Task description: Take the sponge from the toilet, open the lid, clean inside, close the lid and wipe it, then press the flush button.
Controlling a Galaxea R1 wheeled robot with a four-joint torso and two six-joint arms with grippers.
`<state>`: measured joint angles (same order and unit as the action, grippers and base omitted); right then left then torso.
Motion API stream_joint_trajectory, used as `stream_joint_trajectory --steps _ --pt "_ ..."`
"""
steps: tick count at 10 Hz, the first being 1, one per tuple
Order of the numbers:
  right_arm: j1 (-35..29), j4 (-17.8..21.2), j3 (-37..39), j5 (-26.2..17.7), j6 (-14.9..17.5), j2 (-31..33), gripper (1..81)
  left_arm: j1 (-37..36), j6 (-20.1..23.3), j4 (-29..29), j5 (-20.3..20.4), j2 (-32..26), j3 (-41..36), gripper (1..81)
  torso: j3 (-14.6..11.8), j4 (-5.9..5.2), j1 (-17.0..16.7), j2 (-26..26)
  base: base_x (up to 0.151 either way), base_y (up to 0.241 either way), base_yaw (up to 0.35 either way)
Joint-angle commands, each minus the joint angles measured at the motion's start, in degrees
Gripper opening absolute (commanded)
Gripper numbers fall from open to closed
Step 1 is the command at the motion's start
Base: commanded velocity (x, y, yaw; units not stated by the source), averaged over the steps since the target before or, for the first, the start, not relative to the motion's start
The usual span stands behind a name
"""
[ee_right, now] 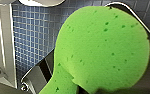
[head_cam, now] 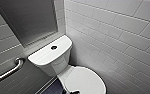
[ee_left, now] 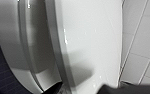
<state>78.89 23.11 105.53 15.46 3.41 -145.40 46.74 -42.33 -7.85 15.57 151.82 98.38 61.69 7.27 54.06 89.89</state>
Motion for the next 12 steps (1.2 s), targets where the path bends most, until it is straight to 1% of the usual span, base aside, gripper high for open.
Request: stream_joint_trajectory --steps 1,4,6,7,8,10,12 --pt "-0.7 -0.5 -0.9 -4.1 -0.1 1.6 1.0 -8.5 0.3 -0.9 6.8 -0.9 -4.9 81.1 0.0 0.00 0.0 0.0 0.000 0.000 0.000" --pt "-0.7 -0.5 -0.9 -4.1 -0.1 1.4 1.0 -9.1 0.3 -1.1 6.8 -0.9 -5.2 81.1 0.0 0.00 0.0 0.0 0.000 0.000 0.000" --pt "-0.8 -0.5 -0.8 -4.0 -0.1 1.3 1.0 -9.8 0.3 -1.1 6.8 -1.6 -7.3 81.1 0.0 0.00 0.0 0.0 0.000 0.000 0.000" --pt "-0.8 -0.5 -0.9 -4.1 -0.1 1.3 1.0 -10.0 0.3 -1.1 6.8 -2.0 -8.3 81.1 -3.0 0.00 0.0 0.0 0.000 0.000 0.000" --pt "-0.8 -0.5 -0.8 -4.1 -0.1 1.2 1.0 -10.1 0.3 -1.1 6.8 -2.2 -8.9 81.1 -0.2 0.00 0.0 0.0 0.000 0.000 0.000" --pt "-0.9 -0.5 -0.8 -4.0 -0.1 1.2 1.0 -10.4 0.3 -2.0 6.8 -2.8 -10.6 81.1 -1.3 0.00 0.0 0.0 0.000 0.000 0.000" --pt "-1.0 -0.4 -0.8 -4.1 -0.1 1.1 1.0 -11.3 0.2 -2.9 6.8 -4.1 -13.5 81.1 -1.4 0.00 0.0 0.0 0.000 0.000 0.000"
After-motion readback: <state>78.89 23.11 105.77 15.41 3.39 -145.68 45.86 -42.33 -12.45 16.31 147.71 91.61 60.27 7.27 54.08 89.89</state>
